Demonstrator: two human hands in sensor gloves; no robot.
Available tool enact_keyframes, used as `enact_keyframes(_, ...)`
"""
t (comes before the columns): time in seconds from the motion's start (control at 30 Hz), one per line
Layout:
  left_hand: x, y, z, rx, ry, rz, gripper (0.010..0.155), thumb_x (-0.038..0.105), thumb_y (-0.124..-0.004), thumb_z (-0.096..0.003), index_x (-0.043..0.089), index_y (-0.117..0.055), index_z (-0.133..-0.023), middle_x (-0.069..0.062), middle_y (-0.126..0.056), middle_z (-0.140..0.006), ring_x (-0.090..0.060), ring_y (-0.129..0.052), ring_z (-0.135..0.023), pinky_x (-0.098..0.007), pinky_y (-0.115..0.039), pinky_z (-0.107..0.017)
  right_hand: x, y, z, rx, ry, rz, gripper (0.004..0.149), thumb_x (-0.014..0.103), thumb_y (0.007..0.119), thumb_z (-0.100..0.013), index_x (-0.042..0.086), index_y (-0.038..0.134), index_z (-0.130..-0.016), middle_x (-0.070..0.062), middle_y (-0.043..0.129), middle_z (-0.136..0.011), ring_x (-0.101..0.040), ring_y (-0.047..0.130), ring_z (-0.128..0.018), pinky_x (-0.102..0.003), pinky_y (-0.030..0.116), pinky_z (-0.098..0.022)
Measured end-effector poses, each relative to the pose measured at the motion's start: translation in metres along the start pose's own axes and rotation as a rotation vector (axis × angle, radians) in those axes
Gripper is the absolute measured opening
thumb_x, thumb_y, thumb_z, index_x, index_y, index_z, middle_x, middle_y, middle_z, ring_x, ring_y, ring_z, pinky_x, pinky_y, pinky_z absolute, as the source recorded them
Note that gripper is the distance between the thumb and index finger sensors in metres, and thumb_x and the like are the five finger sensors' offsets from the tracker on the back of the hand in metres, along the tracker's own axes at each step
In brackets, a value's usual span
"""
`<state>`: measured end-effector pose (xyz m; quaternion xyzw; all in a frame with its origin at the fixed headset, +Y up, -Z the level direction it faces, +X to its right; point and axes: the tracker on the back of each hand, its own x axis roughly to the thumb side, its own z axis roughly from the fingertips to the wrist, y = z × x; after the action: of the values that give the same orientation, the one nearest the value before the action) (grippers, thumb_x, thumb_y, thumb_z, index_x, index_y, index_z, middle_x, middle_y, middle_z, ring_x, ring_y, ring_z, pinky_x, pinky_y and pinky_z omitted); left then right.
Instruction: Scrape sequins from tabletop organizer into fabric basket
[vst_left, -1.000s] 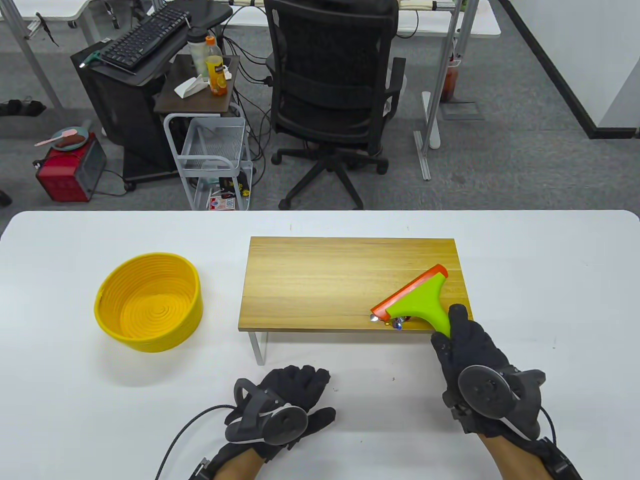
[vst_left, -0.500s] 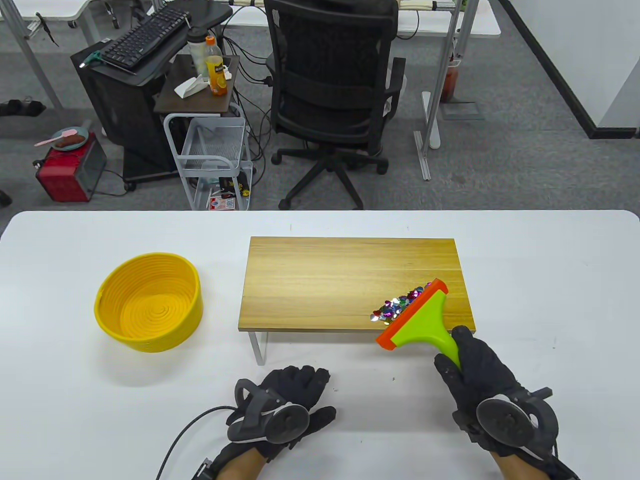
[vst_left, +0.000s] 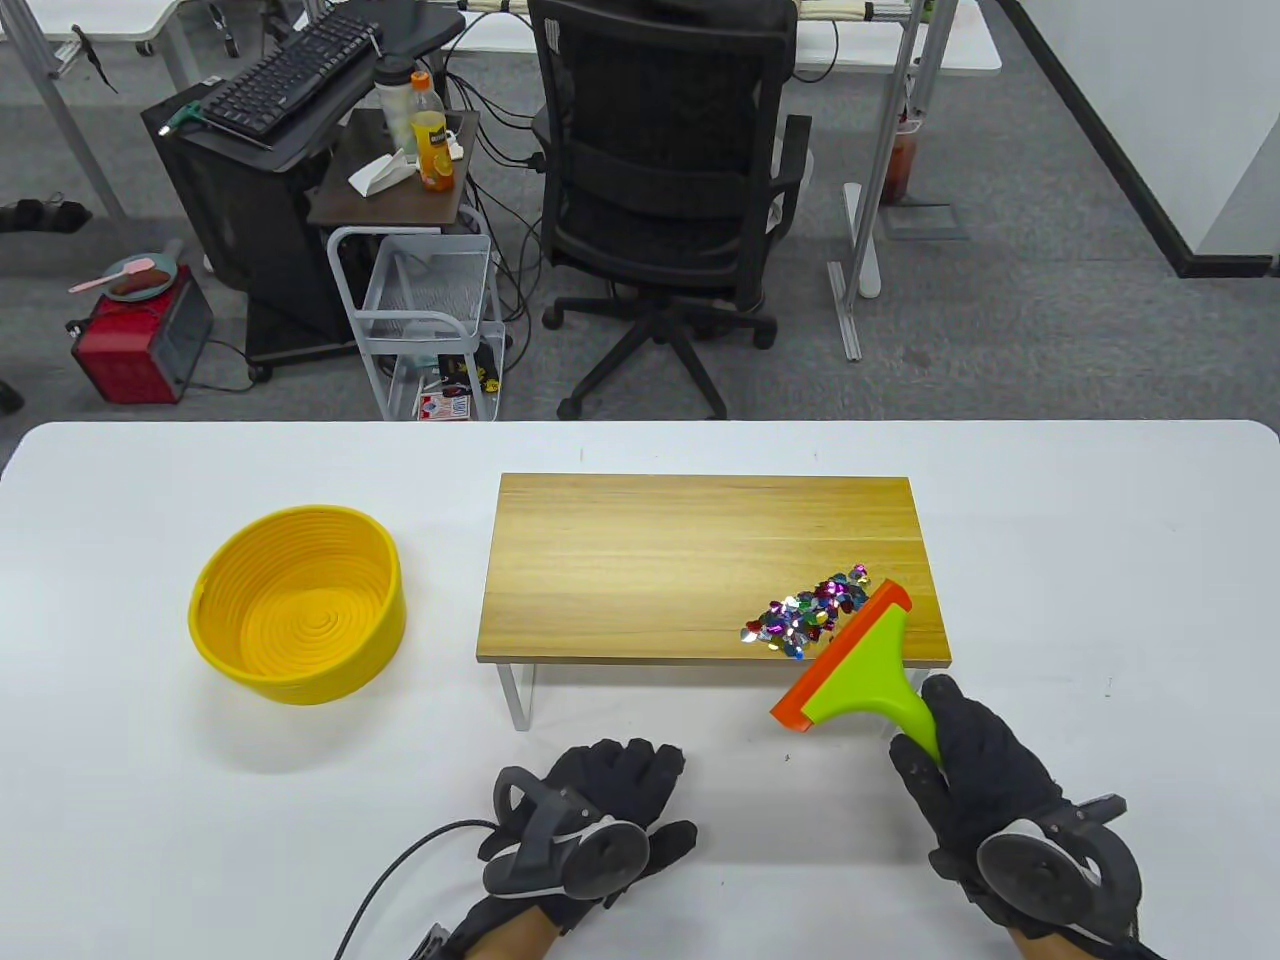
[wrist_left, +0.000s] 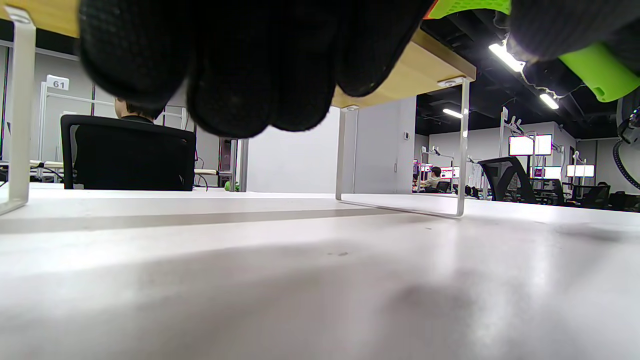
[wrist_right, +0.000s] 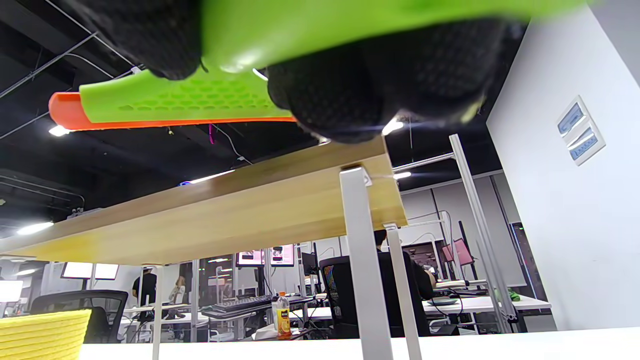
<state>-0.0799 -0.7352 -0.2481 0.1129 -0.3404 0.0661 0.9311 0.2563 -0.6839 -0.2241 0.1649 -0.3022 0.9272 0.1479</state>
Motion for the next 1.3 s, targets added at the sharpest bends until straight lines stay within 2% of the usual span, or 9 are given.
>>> enact_keyframes(0.13,0.004,0.016,0.002,0.051,0.007,-0.034,0.072,0.069,-0.068,-0.0417,0.017,-0.075,-0.092,-0.016,-0.09,-0.088,-0.04,-0.095,-0.066,-0.059,-0.084,-0.046,0.0,0.0,0.0,0.001,0.0,-0.019,0.066,0.049,0.073,-0.06,0.006,0.054,-0.106,-0.014,0.082,-0.087,-0.028,0.098,-0.055,-0.037,0.089,-0.039)
enact_keyframes(0.27,0.001,0.052,0.009,0.164,0.041,-0.059,0.07,0.068,-0.068,-0.0427,0.017,-0.078,-0.089,-0.015,-0.094,-0.083,-0.039,-0.098,-0.06,-0.057,-0.086,-0.042,-0.002,0.0,0.0,-0.001,0.006,-0.033,0.065,0.049,0.073,-0.06,0.006,0.054,-0.106,-0.014,0.082,-0.088,-0.029,0.098,-0.056,-0.037,0.089,-0.039)
enact_keyframes(0.4,-0.013,0.095,0.023,0.325,0.138,0.008,0.067,0.067,-0.068,-0.0437,0.016,-0.084,-0.084,-0.014,-0.102,-0.069,-0.036,-0.102,-0.044,-0.053,-0.09,-0.03,-0.002,0.0,0.0,0.003,0.019,-0.055,0.065,0.048,0.072,-0.06,0.006,0.054,-0.106,-0.015,0.082,-0.088,-0.029,0.098,-0.056,-0.038,0.089,-0.039)
enact_keyframes(0.53,-0.037,0.128,0.043,0.476,0.271,-0.068,0.064,0.065,-0.069,-0.045,0.014,-0.087,-0.079,-0.013,-0.105,-0.06,-0.034,-0.103,-0.034,-0.05,-0.091,-0.021,-0.004,0.0,0.0,0.007,0.024,-0.068,0.065,0.048,0.071,-0.06,0.005,0.054,-0.106,-0.015,0.081,-0.088,-0.029,0.098,-0.056,-0.038,0.089,-0.039)
enact_keyframes(0.67,-0.074,0.137,0.06,0.503,0.552,-0.131,0.06,0.061,-0.071,-0.0467,0.013,-0.088,-0.077,-0.013,-0.107,-0.054,-0.033,-0.104,-0.028,-0.048,-0.091,-0.016,-0.008,-0.001,0.0,0.003,0.034,-0.077,0.065,0.048,0.071,-0.06,0.005,0.054,-0.106,-0.015,0.082,-0.088,-0.029,0.098,-0.056,-0.038,0.089,-0.039)
enact_keyframes(0.83,-0.129,0.121,0.07,0.365,0.835,-0.109,0.06,0.059,-0.071,-0.0479,0.012,-0.084,-0.083,-0.015,-0.106,-0.056,-0.033,-0.104,-0.028,-0.048,-0.091,-0.015,-0.009,-0.002,0.0,0.001,0.034,-0.089,0.065,0.048,0.072,-0.06,0.005,0.054,-0.106,-0.015,0.082,-0.088,-0.03,0.098,-0.056,-0.038,0.089,-0.039)
enact_keyframes(0.97,-0.166,0.105,0.075,0.206,1.021,-0.198,0.067,0.062,-0.07,-0.0477,0.014,-0.073,-0.094,-0.017,-0.104,-0.063,-0.034,-0.104,-0.029,-0.047,-0.091,-0.014,-0.009,-0.003,0.001,0.001,0.025,-0.089,0.065,0.048,0.072,-0.06,0.006,0.054,-0.106,-0.015,0.082,-0.088,-0.029,0.099,-0.056,-0.038,0.089,-0.039)
enact_keyframes(1.1,-0.202,0.092,0.08,-0.003,1.267,-0.256,0.078,0.069,-0.066,-0.0465,0.014,-0.058,-0.102,-0.019,-0.098,-0.074,-0.035,-0.105,-0.034,-0.048,-0.091,-0.017,-0.009,-0.002,0.001,0.0,0.027,-0.095,0.065,0.048,0.072,-0.06,0.006,0.055,-0.106,-0.015,0.082,-0.088,-0.029,0.099,-0.056,-0.038,0.089,-0.039)
enact_keyframes(1.3,-0.241,0.075,0.092,-0.169,1.489,-0.144,0.09,0.072,-0.063,-0.0451,0.008,-0.041,-0.104,-0.023,-0.093,-0.082,-0.037,-0.105,-0.038,-0.049,-0.091,-0.019,-0.01,-0.003,0.0,0.002,0.024,-0.098,0.065,0.048,0.072,-0.06,0.006,0.055,-0.106,-0.014,0.082,-0.088,-0.029,0.099,-0.056,-0.038,0.089,-0.039)
